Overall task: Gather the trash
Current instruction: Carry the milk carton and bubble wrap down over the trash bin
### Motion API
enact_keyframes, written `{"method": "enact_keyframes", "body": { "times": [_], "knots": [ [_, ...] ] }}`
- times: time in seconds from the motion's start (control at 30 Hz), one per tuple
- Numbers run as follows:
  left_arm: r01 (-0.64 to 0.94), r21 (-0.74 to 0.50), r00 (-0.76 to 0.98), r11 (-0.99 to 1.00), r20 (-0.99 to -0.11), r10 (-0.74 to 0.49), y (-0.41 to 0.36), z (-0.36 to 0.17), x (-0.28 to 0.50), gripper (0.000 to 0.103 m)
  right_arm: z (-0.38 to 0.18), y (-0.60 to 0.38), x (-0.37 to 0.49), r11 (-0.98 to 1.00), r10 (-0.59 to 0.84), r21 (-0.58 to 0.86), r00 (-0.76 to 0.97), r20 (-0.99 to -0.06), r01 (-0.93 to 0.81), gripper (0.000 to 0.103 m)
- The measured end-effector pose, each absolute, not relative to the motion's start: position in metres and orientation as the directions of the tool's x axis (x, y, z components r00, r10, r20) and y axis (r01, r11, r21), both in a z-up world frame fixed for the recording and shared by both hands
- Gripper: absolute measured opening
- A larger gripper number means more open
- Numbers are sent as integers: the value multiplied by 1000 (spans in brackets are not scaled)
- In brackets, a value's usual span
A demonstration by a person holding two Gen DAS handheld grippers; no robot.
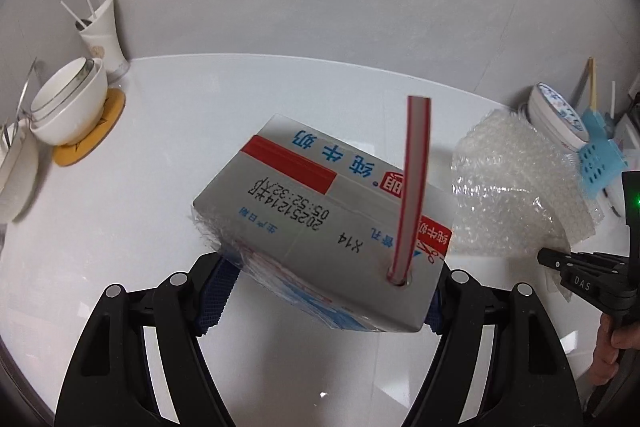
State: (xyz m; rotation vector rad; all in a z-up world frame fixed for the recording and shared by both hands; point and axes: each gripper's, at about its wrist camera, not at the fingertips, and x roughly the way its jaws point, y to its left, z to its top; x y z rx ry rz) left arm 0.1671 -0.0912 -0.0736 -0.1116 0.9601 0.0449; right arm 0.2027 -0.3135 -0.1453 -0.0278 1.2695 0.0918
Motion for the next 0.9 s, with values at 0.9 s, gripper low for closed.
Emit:
{"method": "enact_keyframes", "body": {
  "times": [0.9],
  "knots": [
    [68, -95, 590, 993, -799, -117, -71, -46, 42, 73, -53, -308, 42, 999, -20, -3, 500, -866, 36, 12]
  ]
}}
